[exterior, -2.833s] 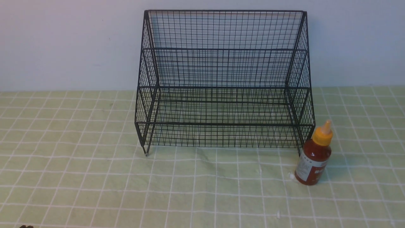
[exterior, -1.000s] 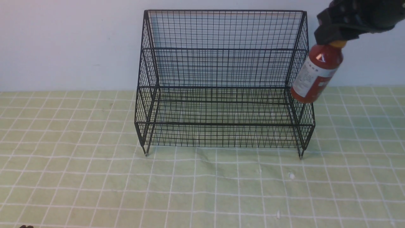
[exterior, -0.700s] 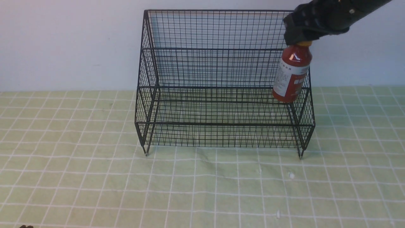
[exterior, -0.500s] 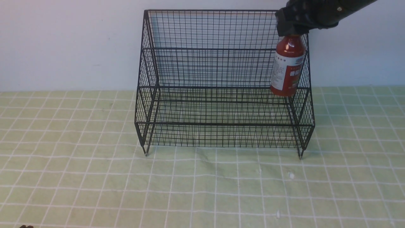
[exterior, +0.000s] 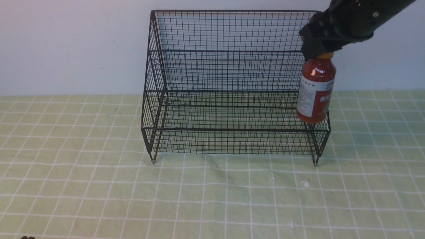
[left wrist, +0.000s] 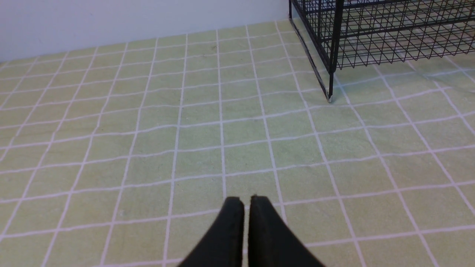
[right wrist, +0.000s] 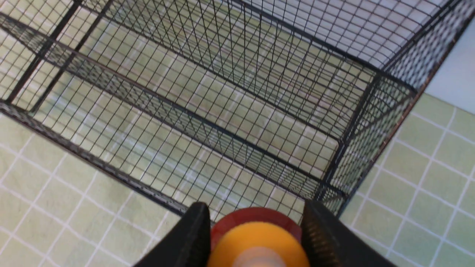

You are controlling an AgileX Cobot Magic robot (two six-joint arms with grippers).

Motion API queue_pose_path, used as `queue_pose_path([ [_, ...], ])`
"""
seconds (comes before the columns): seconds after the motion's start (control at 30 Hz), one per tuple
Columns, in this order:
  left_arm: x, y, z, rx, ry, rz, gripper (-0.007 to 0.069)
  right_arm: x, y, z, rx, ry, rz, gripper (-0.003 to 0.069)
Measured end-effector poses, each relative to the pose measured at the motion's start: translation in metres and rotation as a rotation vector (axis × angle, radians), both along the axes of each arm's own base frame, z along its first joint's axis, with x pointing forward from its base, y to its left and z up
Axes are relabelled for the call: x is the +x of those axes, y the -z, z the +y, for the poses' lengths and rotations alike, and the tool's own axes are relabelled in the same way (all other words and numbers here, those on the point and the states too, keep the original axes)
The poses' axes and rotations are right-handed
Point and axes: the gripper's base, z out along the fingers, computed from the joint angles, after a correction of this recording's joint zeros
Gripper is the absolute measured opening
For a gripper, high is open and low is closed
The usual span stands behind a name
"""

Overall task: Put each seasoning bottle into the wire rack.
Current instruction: Use the right arm to put the condiment bottle back on the shelf

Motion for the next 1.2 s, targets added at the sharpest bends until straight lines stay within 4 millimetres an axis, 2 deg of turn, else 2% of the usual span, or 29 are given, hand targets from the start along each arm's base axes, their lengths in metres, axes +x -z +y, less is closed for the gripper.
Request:
queue_pose_path([
  [0.17,0.0,0.0,0.0,0.0,0.0,0.0,0.0003,-0.002,-0.002,-0.001,-0.002,-0.001,0.003,0.0295],
  [0.3,0.0,0.0,0.0,0.0,0.0,0.0,0.0003,0.004,0.007,0.003,0.007,-0.004,0.031,0.0295],
  [0.4,0.0,0.0,0.0,0.0,0.0,0.0,0.0003,0.015,0.021,0.007,0.003,-0.002,0.053,0.0295],
  [0.67,0.0,0.0,0.0,0.0,0.0,0.0,0.0003,0.033,0.04,0.012,0.002,0.006,0.04,0.0295],
  [1.07,0.0,0.0,0.0,0.0,0.0,0.0,0.0003,0.047,0.073,0.018,-0.031,0.005,0.131,0.0295],
  [1.2,0.0,0.0,0.0,0.0,0.0,0.0,0.0003,0.053,0.091,0.02,-0.049,0.01,0.19,0.0295],
])
